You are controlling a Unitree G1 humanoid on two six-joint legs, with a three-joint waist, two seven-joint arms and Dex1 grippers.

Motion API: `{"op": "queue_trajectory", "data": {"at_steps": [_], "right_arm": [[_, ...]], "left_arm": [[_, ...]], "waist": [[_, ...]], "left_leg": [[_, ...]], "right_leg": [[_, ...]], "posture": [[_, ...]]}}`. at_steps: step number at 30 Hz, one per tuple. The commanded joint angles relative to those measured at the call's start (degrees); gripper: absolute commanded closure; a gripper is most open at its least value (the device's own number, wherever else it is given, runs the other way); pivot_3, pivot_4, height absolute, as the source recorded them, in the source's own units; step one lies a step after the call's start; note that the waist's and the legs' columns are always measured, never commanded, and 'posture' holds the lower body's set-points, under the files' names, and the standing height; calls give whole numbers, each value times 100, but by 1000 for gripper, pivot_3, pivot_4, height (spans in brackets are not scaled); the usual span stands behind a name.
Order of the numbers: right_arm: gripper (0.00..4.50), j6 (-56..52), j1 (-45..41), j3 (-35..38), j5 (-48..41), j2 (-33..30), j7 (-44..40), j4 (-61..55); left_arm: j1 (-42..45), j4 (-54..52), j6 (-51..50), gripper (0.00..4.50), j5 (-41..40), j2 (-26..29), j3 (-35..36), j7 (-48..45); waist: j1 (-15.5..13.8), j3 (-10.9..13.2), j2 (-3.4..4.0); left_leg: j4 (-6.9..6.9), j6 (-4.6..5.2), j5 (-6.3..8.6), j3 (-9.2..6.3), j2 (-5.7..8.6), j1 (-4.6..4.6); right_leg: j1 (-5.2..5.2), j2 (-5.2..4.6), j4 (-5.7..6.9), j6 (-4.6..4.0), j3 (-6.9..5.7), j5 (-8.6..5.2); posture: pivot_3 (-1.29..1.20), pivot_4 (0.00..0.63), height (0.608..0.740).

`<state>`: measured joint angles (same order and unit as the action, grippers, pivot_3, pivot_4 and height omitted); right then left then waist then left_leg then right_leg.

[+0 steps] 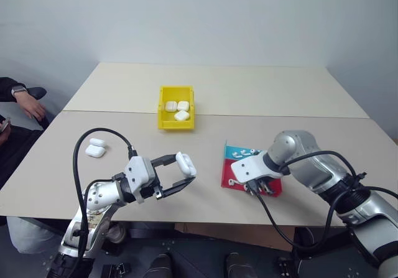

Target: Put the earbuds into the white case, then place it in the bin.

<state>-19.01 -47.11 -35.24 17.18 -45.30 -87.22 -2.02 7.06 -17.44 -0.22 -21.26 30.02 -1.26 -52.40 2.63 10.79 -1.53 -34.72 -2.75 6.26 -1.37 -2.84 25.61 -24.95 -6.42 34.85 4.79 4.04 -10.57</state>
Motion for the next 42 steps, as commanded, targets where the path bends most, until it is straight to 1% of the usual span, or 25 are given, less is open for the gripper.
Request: {"op": "queue_trajectory", "data": {"at_steps": [1,2,6,12,15,19,21,24,26,28,30,33,36,42], "right_arm": [[3782,18,23,158,-40,-78,-95,-213],[3847,8,35,168,-34,-85,-84,-239],[3847,-79,49,227,-83,-111,-106,-371],[3847,-568,106,636,-504,-324,-220,-959],[3847,-1197,47,1409,-1342,-382,-260,-1332],[3847,-1649,59,2772,-2775,-414,-214,-1622],[3847,-1882,120,3406,-3381,-350,-7,-1731],[3847,-2093,202,4176,-4112,-74,521,-1819],[3847,-2216,184,4684,-4590,354,1152,-1873],[3847,-2347,122,5004,-5020,708,1708,-1969],[3847,-2413,114,5226,-5500,996,2094,-2102],[3847,-2174,286,5447,-6195,1454,2463,-2363],[3847,-1714,741,5293,-6368,1676,2414,-2688],[3847,-1059,1307,4944,-6442,1753,2258,-2865]], "left_arm": [[92,-202,29,1725,-6,44,-6,6],[92,-207,30,1725,-10,39,-7,5],[103,-231,-4,1725,-22,42,-5,9],[155,-293,-69,1725,-123,-32,0,25],[295,-525,-306,1725,-372,-92,18,97],[428,-891,-564,1725,-708,-55,-53,-49],[521,-1064,-764,1725,-914,-125,-141,-21],[663,-1105,-885,1725,-1098,-236,-288,-92],[763,-1051,-923,1725,-1223,-336,-399,-205],[875,-1000,-972,1725,-1310,-384,-480,-315],[992,-952,-1001,1725,-1440,-492,-521,-383],[1181,-948,-1201,1725,-1744,-675,-527,-358],[1276,-897,-1207,1725,-1783,-738,-554,-462],[1271,-907,-1167,1725,-1948,-844,-497,-616]], "waist": [[-1,0,0],[-1,0,0],[-2,0,0],[-16,0,0],[-26,1,-2],[-40,2,-3],[-42,2,-3],[-44,3,-4],[-28,2,-4],[-6,2,-4],[-9,2,-4],[-16,2,-4],[-19,2,-4],[-7,2,-3]], "left_leg": [[1,0,0,0,0,1],[1,0,0,0,0,1],[4,0,0,0,0,15],[4,0,0,0,0,43],[3,0,0,-1,0,49],[-1,0,0,-3,0,51],[-1,0,0,-2,0,51],[-4,0,0,-3,0,51],[-7,1,-1,-4,1,51],[-10,1,-1,-5,1,50],[-9,2,-1,-10,0,50],[-8,3,-2,-13,0,50],[-7,4,-3,-16,0,51],[-8,5,-3,-16,0,51]], "right_leg": [[0,0,0,0,-1,0],[-1,0,0,0,0,0],[0,0,3,0,0,0],[-17,1,7,0,-2,0],[-19,1,6,0,-2,0],[-15,2,5,0,-4,1],[-12,1,3,0,-4,0],[-10,1,1,0,-4,0],[-8,2,2,0,-4,1],[-7,5,4,0,-2,1],[-7,9,6,-1,-3,3],[-4,11,5,-2,-3,3],[1,12,2,-1,-4,2],[2,12,0,0,-4,2]], "posture": [[0,150,740],[0,150,740],[0,150,740],[0,150,740],[0,150,740],[0,150,740],[0,150,740],[0,150,740],[0,150,740],[0,150,740],[0,150,740],[0,150,740],[0,150,740],[0,150,740]]}}
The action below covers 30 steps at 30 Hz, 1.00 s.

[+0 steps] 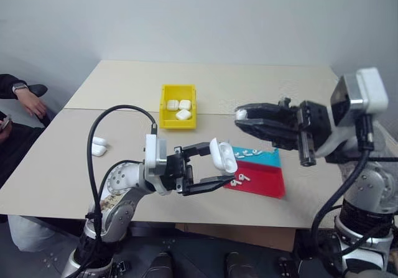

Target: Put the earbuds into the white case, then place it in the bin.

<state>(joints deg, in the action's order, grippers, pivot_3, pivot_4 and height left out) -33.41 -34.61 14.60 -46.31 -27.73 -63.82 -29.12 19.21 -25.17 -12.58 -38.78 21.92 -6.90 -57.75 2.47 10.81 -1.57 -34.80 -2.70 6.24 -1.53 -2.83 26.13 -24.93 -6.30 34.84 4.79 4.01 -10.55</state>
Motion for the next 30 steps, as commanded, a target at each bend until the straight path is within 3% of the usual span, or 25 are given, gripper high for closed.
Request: {"op": "queue_trajectory", "data": {"at_steps": [1,16,30], "right_arm": [[3847,501,100,-92,-51,-17,-112,-117],[3847,1360,424,-814,369,-234,-393,189],[3847,1932,615,-1024,647,-345,-423,318]], "left_arm": [[50,-153,46,1725,-210,-25,80,-89],[-2,-206,194,1725,-121,-27,80,-179],[73,-140,227,1725,-139,3,62,-320]], "waist": [[13,0,0],[6,0,0],[0,0,0]], "left_leg": [[0,0,0,1,0,-1],[7,-2,1,-1,0,-2],[7,-2,1,-1,0,-1]], "right_leg": [[-1,0,1,-1,0,1],[8,1,-17,-3,1,2],[18,1,-38,-3,0,2]], "posture": [[0,150,740],[0,150,740],[0,150,740]]}}
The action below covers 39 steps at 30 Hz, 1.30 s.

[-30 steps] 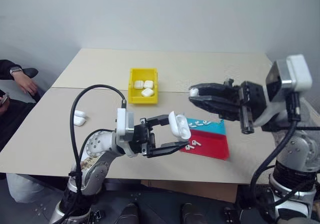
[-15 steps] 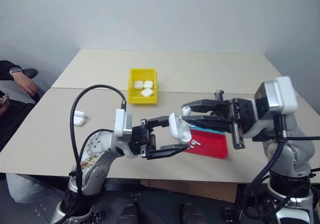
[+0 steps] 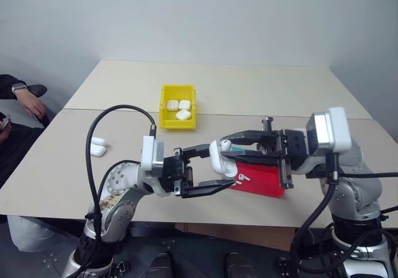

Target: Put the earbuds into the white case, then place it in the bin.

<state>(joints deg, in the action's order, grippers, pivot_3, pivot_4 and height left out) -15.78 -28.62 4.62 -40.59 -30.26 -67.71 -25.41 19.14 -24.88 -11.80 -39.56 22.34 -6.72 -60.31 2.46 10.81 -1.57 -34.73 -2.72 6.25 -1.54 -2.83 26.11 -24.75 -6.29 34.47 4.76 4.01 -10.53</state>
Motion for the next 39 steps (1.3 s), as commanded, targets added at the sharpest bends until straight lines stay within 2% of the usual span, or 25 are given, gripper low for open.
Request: {"op": "queue_trajectory", "data": {"at_steps": [1,6,7,11,18,22,24,27,31,35,39], "right_arm": [[3847,191,22,-36,85,-97,-21,-50],[3847,239,45,-138,60,-181,-136,-26],[3141,282,46,-158,94,-186,-145,-15],[1998,404,54,-250,245,-256,-212,60],[1998,436,76,-147,110,-440,-321,83],[1998,-46,-215,295,-366,-969,-431,352],[1998,-342,-499,353,-320,-1400,-481,693],[1998,-698,-1079,-12,329,-2042,-471,1315],[1998,-341,-1960,-1275,2094,-2617,-802,2276],[1998,803,-2497,-2136,3414,-2570,-1201,3210],[1998,973,-2975,-2684,4133,-2227,-1408,3967]], "left_arm": [[86,-166,150,1725,-58,-42,43,-72],[130,-115,179,1725,-54,-65,59,-126],[136,-112,178,1725,-52,-65,60,-133],[168,-87,216,1725,9,-83,66,-157],[155,2,228,1725,161,-42,91,-161],[103,183,385,1725,461,110,83,-274],[50,220,384,1725,576,234,64,-308],[-62,352,431,1725,718,374,58,-341],[-113,792,752,1725,1063,464,171,-312],[-183,960,1077,1725,1258,558,205,-398],[-381,700,1052,1725,1234,513,190,-197]], "waist": [[4,0,0],[-1,0,0],[-1,0,0],[0,0,0],[-4,0,0],[-10,0,0],[-12,1,1],[6,1,1],[31,1,1],[30,1,2],[12,1,2]], "left_leg": [[0,0,0,0,0,0],[1,0,0,0,0,0],[0,0,0,0,0,0],[0,0,0,0,0,0],[2,0,0,0,0,0],[1,0,1,0,1,0],[0,0,0,0,1,0],[-3,0,1,2,1,-1],[4,-1,1,7,0,-1],[5,-1,1,11,0,15],[19,2,-1,14,1,27]], "right_leg": [[0,0,-2,0,0,0],[1,0,-2,0,0,0],[1,0,-3,0,0,0],[4,0,-8,0,0,0],[18,0,-32,0,0,0],[24,0,-38,0,-1,0],[24,0,-37,0,0,1],[21,-1,-40,-1,1,1],[6,-6,-42,-1,0,1],[-17,-8,-40,-1,1,1],[-30,-7,-33,2,3,4]], "posture": [[0,150,740],[0,150,740],[0,150,740],[0,150,740],[0,150,740],[0,150,740],[0,150,740],[0,150,740],[0,150,740],[0,150,740],[0,150,740]]}}
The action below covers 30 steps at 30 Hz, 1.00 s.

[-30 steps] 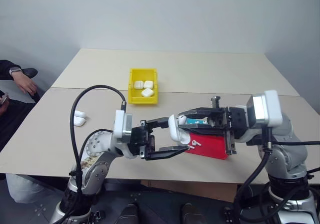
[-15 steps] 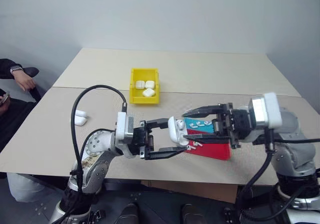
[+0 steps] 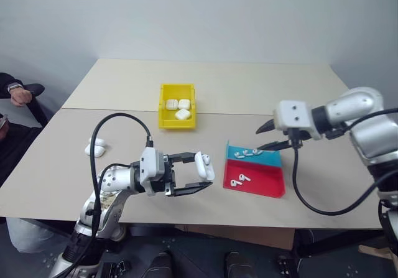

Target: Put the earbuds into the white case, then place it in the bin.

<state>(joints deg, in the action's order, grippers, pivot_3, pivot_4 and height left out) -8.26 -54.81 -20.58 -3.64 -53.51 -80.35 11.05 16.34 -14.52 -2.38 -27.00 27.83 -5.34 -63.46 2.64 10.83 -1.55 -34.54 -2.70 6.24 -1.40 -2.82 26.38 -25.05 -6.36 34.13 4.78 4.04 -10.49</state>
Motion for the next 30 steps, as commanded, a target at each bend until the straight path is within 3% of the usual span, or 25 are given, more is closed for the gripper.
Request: {"op": "queue_trajectory", "data": {"at_steps": [1,6,12,21,30], "right_arm": [[1998,261,-495,-330,683,214,-144,582],[1998,762,-1106,-630,1354,734,-50,2021],[1998,2470,-1210,-871,1862,969,-46,3094],[1998,3015,-1689,-963,2458,1582,240,4656],[1998,3160,-1937,-879,2634,1909,319,5402]], "left_arm": [[-186,-425,104,1725,-17,-48,41,180],[-501,-763,53,1725,19,-46,9,410],[-864,-1226,-11,1725,112,-86,-73,782],[-1112,-1469,-48,1725,184,-25,-146,1002],[-1105,-1499,-70,1725,164,69,-144,1041]], "waist": [[-5,0,0],[-13,0,0],[-34,0,0],[14,0,1],[14,1,2]], "left_leg": [[10,1,-1,-1,0,0],[35,44,-29,-3,-2,-2],[30,43,-29,-1,-1,-3],[30,42,-38,-4,-1,-23],[30,38,-43,-5,-1,-28]], "right_leg": [[-4,1,-1,1,-1,0],[-13,6,1,3,-3,-2],[-4,5,-1,4,-2,-2],[-5,7,35,1,-1,0],[-8,7,64,-2,-1,-2]], "posture": [[0,150,740],[0,150,740],[0,150,740],[0,150,740],[0,150,740]]}}
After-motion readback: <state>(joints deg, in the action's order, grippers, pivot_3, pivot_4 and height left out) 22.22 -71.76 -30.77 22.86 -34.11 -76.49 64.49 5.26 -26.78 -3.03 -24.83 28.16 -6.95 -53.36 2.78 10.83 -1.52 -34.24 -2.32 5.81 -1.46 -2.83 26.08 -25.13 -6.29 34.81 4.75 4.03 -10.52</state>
